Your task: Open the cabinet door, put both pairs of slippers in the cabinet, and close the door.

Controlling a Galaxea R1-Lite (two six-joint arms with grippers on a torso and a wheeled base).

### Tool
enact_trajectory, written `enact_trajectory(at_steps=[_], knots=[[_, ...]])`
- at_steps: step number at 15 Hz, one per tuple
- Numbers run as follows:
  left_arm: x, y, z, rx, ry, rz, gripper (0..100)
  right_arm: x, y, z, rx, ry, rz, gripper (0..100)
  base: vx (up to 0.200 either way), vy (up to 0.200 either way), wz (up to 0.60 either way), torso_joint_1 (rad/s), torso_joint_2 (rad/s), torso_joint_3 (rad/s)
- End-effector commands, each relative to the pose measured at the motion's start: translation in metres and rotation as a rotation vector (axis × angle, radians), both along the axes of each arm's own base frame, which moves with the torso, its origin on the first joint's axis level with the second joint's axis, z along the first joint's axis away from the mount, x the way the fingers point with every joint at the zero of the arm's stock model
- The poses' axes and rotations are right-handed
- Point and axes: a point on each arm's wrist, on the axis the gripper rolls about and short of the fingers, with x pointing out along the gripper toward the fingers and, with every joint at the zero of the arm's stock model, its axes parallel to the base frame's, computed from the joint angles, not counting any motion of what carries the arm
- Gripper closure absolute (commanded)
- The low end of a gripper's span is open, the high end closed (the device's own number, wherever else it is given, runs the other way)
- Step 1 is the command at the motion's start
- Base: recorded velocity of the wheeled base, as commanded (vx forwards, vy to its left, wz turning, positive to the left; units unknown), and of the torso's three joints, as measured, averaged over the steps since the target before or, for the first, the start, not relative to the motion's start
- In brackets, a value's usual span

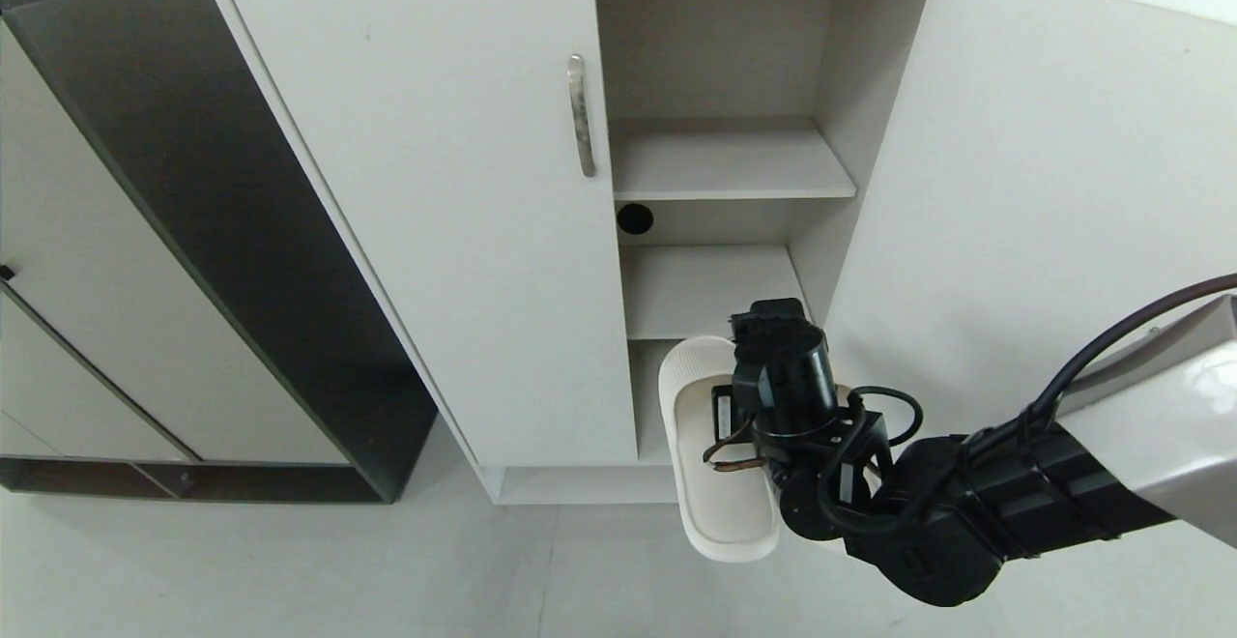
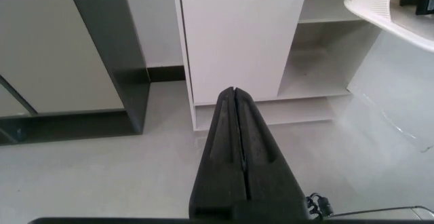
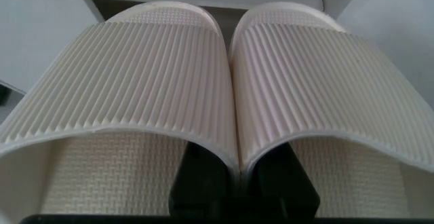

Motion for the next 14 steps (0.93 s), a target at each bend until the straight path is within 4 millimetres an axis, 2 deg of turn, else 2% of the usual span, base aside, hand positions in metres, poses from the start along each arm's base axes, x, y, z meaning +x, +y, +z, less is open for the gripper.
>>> enact_trajectory(at_steps=[1, 3, 7, 9, 14], knots=[[0.0, 0.0, 0.0, 0.001, 0.002, 0.0, 100, -0.006, 0.004, 0.001, 0.003, -0.013, 0.008, 100, 0.0, 0.0, 0.0, 0.002, 0.0, -0.198], [0.0, 0.0, 0.0, 0.001, 0.002, 0.0, 100, -0.01, 0.005, 0.001, -0.004, -0.043, 0.024, 100, 0.0, 0.0, 0.0, 0.002, 0.0, -0.195], [0.0, 0.0, 0.0, 0.001, 0.002, 0.0, 100, -0.025, -0.013, -0.009, -0.067, -0.181, 0.029, 100, 0.0, 0.0, 0.0, 0.0, 0.0, -0.182], [0.0, 0.0, 0.0, 0.001, 0.002, 0.0, 100, -0.028, -0.016, -0.006, -0.056, -0.256, 0.012, 100, 0.0, 0.0, 0.0, -0.004, 0.0, -0.025], [0.0, 0.0, 0.0, -0.001, 0.002, 0.0, 100, -0.035, -0.032, -0.013, -0.078, -0.235, 0.001, 100, 0.0, 0.0, 0.0, 0.0, 0.0, 0.0]])
